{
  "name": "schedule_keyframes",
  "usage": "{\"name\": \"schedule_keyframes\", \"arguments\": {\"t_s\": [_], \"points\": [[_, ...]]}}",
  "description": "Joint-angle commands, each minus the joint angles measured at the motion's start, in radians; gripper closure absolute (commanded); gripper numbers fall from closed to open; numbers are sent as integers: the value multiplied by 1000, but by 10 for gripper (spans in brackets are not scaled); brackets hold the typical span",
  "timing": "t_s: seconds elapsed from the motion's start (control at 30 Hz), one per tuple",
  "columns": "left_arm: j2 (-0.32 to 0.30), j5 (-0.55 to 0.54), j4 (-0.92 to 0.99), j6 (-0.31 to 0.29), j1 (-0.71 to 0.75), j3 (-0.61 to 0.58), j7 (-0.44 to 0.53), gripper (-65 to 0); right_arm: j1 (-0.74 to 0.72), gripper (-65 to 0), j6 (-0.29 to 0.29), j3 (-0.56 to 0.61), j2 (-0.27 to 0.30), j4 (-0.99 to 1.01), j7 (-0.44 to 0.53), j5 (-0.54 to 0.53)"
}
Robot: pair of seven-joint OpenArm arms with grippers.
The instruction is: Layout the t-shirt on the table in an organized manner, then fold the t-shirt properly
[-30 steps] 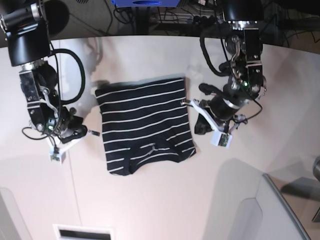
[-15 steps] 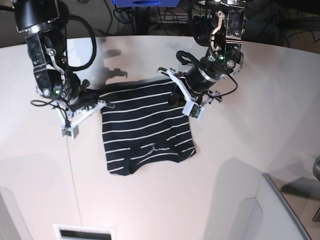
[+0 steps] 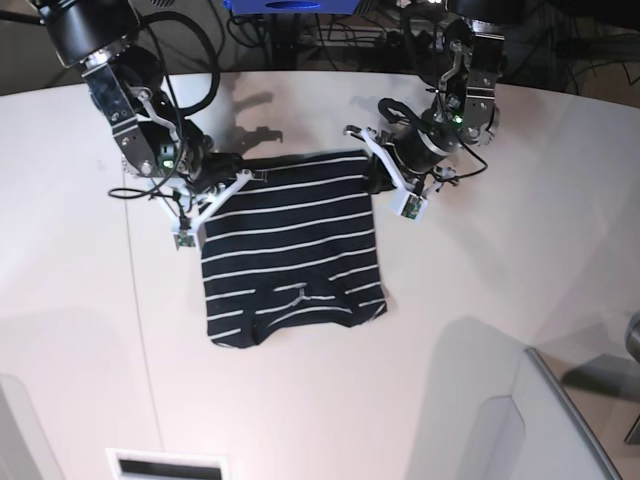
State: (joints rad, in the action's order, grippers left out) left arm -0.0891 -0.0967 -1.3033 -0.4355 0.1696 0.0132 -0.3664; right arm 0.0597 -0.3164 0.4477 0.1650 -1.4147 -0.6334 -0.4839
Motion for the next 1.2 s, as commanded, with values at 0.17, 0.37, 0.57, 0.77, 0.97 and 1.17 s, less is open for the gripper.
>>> {"name": "schedule_keyframes", "arguments": {"t_s": [0.17,0.37,0.57,0.77,0.97,1.17], "points": [[1,-4,-200,7,43,15,13,0,44,0,3,0,6,-212,5,0],[-8,-2,-408,2,150,123,20,0,113,0,7,-97,89,-297,68,3],[-166,-1,-483,-38,305,150,183,0,285,0,7,-109,272,-351,347,178],[-298,5,-480,-50,503,150,346,0,506,0,9,-229,288,-464,349,222],[-346,76,-480,-49,720,150,350,0,702,0,9,-295,290,-483,349,282],[-300,223,-382,-47,865,193,353,0,957,0,9,-405,281,-484,349,290]]}}
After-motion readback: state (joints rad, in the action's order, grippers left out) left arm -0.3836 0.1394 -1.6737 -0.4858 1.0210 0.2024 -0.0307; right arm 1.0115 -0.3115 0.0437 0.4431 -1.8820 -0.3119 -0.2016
